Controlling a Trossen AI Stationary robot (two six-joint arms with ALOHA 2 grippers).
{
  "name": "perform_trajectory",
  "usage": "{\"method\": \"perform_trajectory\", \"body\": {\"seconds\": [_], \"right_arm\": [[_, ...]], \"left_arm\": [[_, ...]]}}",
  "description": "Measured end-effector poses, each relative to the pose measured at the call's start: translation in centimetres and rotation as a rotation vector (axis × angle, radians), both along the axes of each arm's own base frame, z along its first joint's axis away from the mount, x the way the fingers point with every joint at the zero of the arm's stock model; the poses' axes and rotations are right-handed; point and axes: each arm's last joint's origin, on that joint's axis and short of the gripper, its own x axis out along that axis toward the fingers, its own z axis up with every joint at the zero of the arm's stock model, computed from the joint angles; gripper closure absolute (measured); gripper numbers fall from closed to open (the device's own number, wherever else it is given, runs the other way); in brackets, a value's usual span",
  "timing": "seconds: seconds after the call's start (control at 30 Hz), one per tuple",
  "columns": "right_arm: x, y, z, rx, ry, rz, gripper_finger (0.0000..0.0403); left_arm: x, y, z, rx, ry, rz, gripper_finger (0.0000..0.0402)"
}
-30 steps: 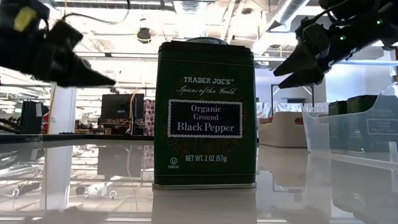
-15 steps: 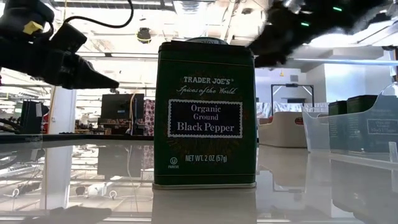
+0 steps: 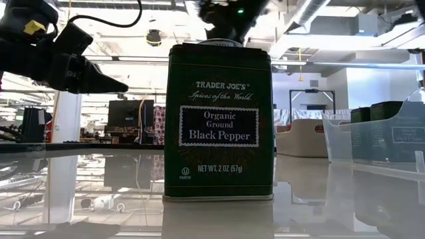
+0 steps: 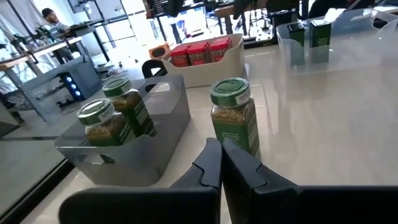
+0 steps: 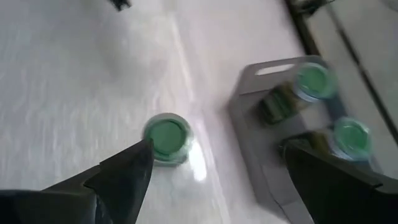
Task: Sort spices by type
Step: Put the center green seasoning bottle into the black bin
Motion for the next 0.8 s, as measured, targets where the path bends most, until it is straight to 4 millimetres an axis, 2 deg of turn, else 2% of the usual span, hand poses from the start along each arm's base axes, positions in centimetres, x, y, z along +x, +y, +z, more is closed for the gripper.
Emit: {"method": "perform_trajectory", "body": {"seconds": [0.17,0.33,0.53,0.8], "right_arm": [[3.1,-0.3,-0.9,0.076,0.090,0.039,0.0017],[4.9,-0.8,-2.2,0.133,0.164,0.043,0.0017],[6.0,-1.5,-3.7,0.181,0.196,0.046,0.0017],[6.3,-1.7,-5.4,0.200,0.248,0.024,0.0017]], "left_arm": [[0.0,0.0,0.0,0.001,0.001,0.000,0.0401],[0.0,0.0,0.0,0.002,0.003,0.001,0.0401],[0.0,0.0,0.0,0.007,0.006,0.000,0.0401],[0.0,0.2,-0.1,0.007,0.009,0.018,0.0401]]}}
